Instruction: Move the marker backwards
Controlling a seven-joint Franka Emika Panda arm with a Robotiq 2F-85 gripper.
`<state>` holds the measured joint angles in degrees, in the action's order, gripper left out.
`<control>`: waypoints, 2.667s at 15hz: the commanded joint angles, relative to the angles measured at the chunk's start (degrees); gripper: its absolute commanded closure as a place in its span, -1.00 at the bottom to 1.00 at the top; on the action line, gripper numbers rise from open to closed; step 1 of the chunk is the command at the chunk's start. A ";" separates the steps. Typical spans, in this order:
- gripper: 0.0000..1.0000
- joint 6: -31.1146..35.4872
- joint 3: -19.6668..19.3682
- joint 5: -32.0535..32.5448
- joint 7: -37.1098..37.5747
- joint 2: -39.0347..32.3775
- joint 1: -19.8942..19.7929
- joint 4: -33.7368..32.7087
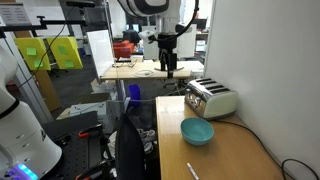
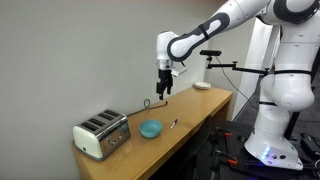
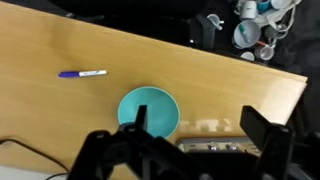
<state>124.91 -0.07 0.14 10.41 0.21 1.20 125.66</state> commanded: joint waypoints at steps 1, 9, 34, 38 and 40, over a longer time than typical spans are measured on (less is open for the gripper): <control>-1.00 -0.10 0.24 -0.01 -0.02 0.00 -0.25 -0.07; -1.00 -1.14 -0.17 0.45 -0.54 -3.45 -0.73 -4.70; -1.00 18.17 -7.97 -20.18 23.90 -36.87 -3.99 -16.60; -1.00 18.06 -9.37 -18.94 23.06 -37.17 -4.37 -15.98; -1.00 18.06 -9.33 -18.93 23.02 -37.23 -4.32 -15.99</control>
<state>143.12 -9.19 -18.64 33.53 -36.97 -3.29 109.79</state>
